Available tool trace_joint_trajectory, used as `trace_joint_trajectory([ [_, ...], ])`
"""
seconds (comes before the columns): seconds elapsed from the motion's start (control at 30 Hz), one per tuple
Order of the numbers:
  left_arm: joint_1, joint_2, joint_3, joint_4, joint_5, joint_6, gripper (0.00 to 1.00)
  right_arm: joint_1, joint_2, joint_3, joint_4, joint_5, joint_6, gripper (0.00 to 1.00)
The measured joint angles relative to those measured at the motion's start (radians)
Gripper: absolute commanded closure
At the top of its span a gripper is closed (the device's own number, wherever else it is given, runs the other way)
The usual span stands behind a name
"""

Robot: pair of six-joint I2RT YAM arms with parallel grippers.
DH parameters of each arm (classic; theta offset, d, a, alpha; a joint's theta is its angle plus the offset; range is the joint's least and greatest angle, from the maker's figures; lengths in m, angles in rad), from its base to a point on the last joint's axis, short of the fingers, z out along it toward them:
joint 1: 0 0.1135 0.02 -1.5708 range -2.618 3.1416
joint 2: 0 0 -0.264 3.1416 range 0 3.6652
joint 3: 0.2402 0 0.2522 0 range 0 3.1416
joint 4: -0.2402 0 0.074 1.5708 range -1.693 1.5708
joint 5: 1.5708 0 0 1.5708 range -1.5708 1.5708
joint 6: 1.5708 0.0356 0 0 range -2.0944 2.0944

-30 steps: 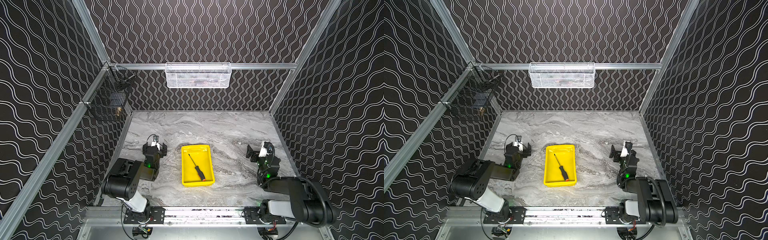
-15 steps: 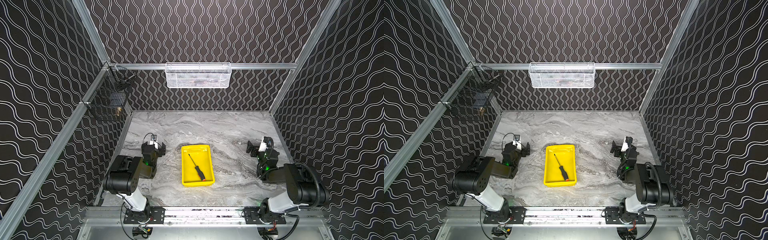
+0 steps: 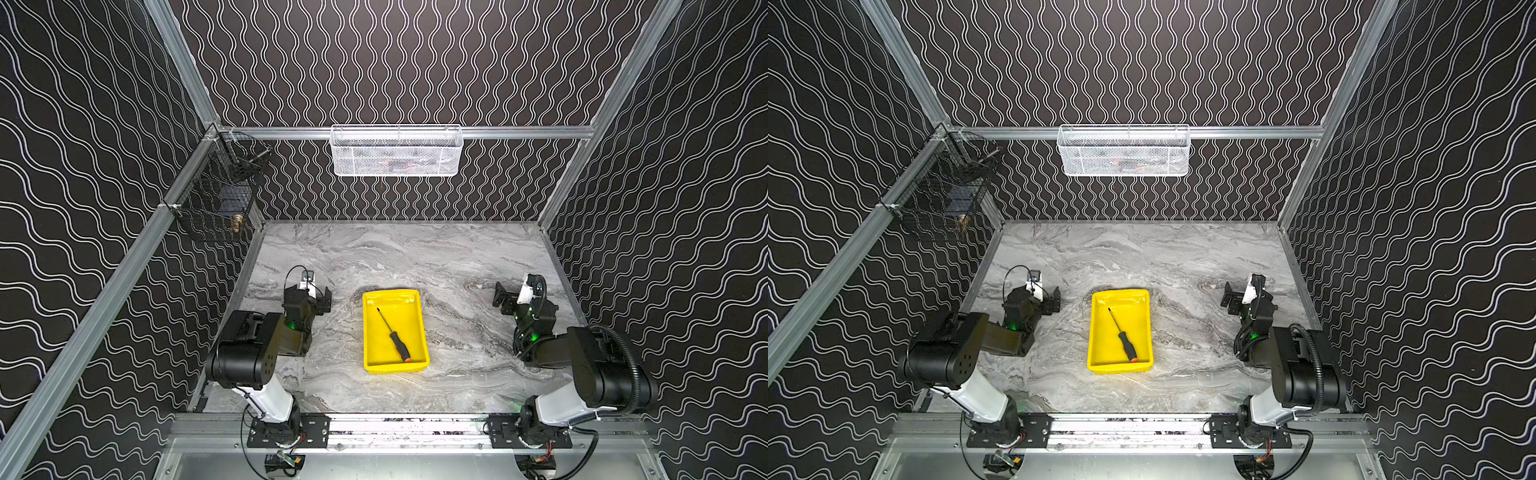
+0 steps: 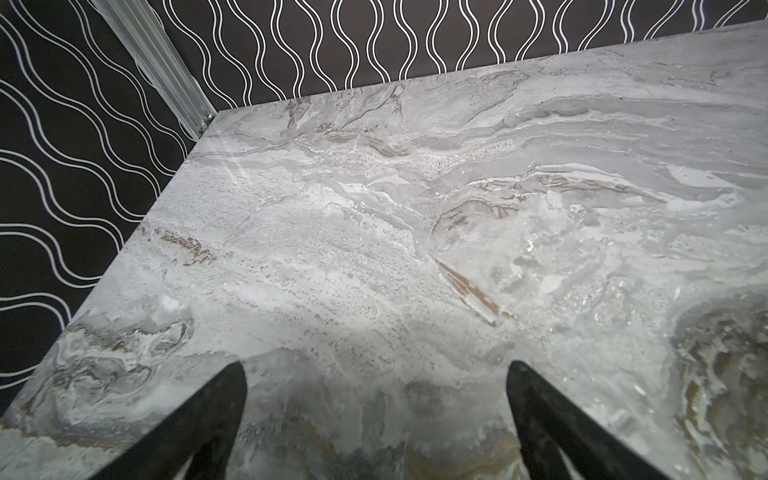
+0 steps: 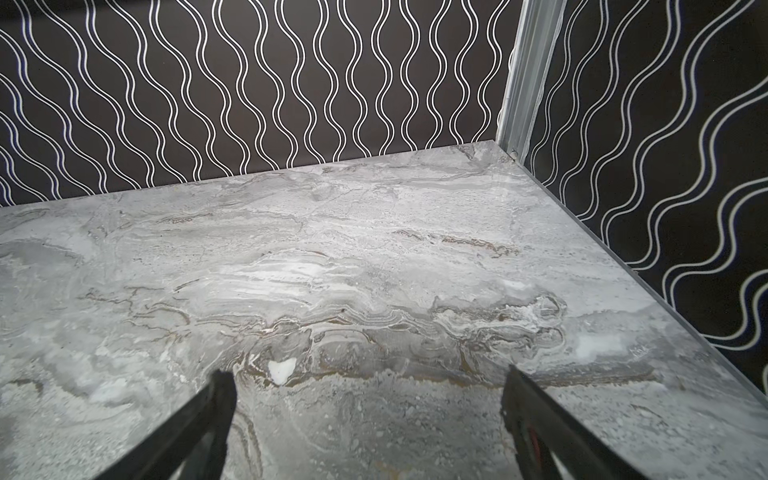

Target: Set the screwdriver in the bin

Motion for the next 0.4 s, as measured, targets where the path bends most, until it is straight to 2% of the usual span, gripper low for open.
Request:
trace_joint_trajectory([
  [0.4, 0.002, 0.001, 0.009, -0.008, 0.026, 0.001, 0.01, 0.000, 0.000, 0.000, 0.000, 0.006, 0.000, 0.01],
])
